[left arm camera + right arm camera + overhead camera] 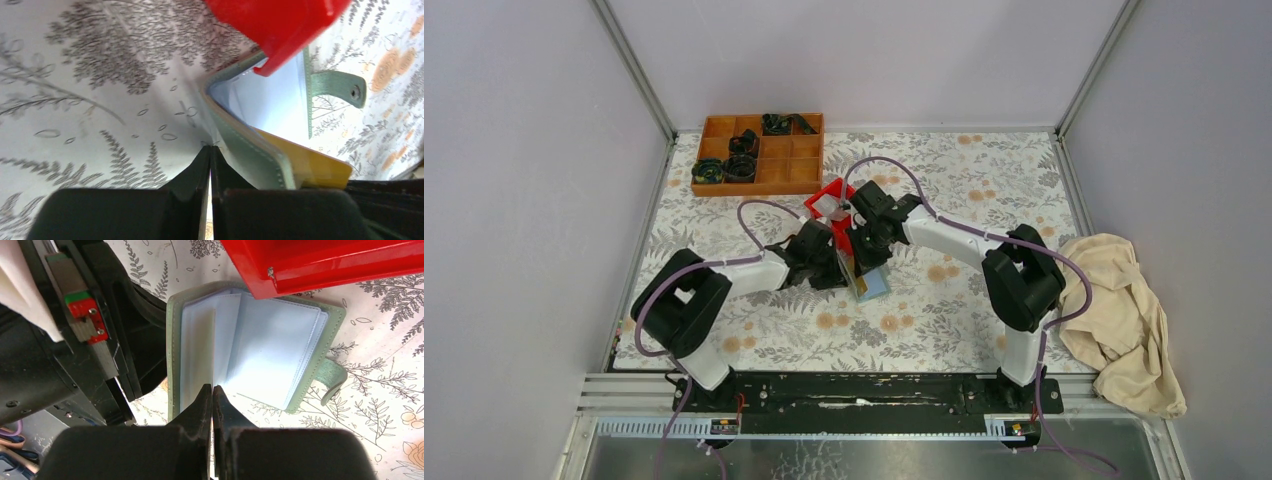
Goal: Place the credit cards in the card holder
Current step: Insert the credit card into the card holder.
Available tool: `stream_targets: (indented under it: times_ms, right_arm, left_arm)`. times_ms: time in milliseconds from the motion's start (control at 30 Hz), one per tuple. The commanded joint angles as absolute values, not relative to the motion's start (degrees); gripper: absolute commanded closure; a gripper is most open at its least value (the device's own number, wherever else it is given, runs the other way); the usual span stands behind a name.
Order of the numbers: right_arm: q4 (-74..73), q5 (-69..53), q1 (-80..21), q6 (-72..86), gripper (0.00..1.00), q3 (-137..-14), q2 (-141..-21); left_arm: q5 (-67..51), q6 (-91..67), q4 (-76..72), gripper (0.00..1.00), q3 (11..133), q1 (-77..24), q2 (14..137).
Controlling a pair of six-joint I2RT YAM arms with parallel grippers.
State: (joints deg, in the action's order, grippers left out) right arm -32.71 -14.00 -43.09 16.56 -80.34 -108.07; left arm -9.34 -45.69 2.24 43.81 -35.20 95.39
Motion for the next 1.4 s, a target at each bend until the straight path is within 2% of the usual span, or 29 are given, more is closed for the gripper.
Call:
stream_targets:
  times_ms: [0, 367, 733, 1367]
  right_arm:
    - [-33.8, -12.2, -44.1, 15.8, 1.00, -82.8, -108.7]
    - [-34.0, -10.0, -45.1, 16.0, 1.00, -82.8, -108.3]
    - [-37.8, -4.7, -47.1, 15.6, 1.00, -87.8, -107.8]
    - [-39.7, -4.6, -50.2, 17.0, 1.00, -90.5, -107.5]
  left_arm:
    - [3.0, -44.0, 24.6, 0.92, 40.8, -35.0, 97.3]
    - [5.9, -49.0, 29.3, 0.92, 41.1, -35.0, 90.8]
    - [7.3, -50.4, 32.7, 0.92, 44.8, -35.0, 83.1]
    - [7.7, -50.1, 35.3, 0.92, 48.1, -35.0, 80.8]
